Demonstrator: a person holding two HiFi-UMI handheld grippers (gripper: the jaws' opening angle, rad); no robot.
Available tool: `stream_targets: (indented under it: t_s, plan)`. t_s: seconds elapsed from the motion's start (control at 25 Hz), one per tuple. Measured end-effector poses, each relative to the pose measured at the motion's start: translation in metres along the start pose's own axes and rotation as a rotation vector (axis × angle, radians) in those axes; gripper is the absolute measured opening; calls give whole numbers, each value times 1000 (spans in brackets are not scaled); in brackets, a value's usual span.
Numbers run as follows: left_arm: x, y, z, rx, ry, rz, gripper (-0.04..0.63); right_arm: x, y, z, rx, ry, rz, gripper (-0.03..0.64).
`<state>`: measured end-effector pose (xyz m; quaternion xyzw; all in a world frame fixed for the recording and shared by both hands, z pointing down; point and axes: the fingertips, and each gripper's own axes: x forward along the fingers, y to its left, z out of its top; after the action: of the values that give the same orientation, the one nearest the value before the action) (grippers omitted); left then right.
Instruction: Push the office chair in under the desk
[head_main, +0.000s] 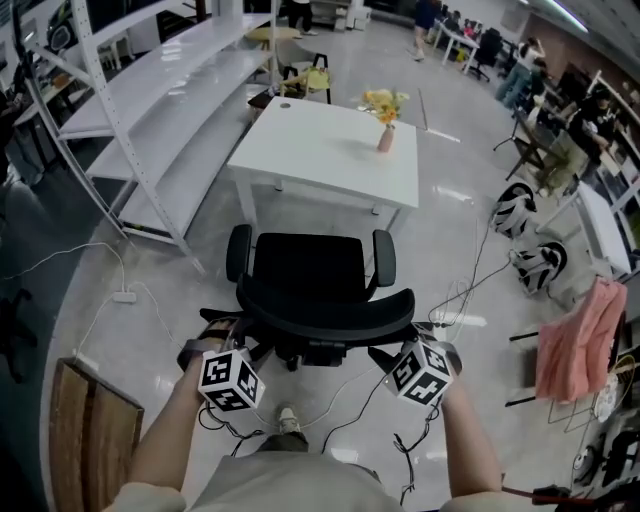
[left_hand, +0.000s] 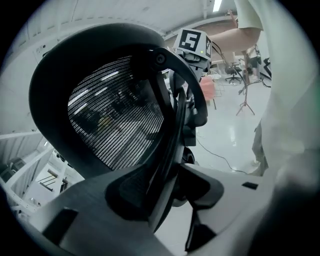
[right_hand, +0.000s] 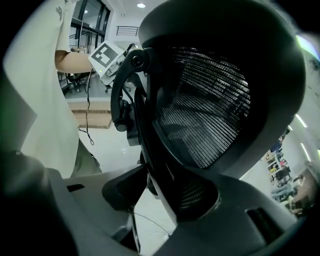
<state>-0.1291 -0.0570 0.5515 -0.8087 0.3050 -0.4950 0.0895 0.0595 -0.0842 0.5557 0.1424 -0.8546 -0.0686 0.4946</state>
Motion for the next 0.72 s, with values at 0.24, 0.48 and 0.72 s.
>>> stream_targets:
  t_s: [0.24, 0.48, 0.72]
  plan:
    - [26, 43, -6, 18, -32, -16, 192, 25, -40, 11, 22, -9, -21, 178]
    - [45, 81, -12, 37, -42, -7, 193, 42, -72, 24, 37, -7, -42, 179]
    - [60, 120, -24, 30, -44, -34, 199, 61, -98, 43, 62, -14, -51, 176]
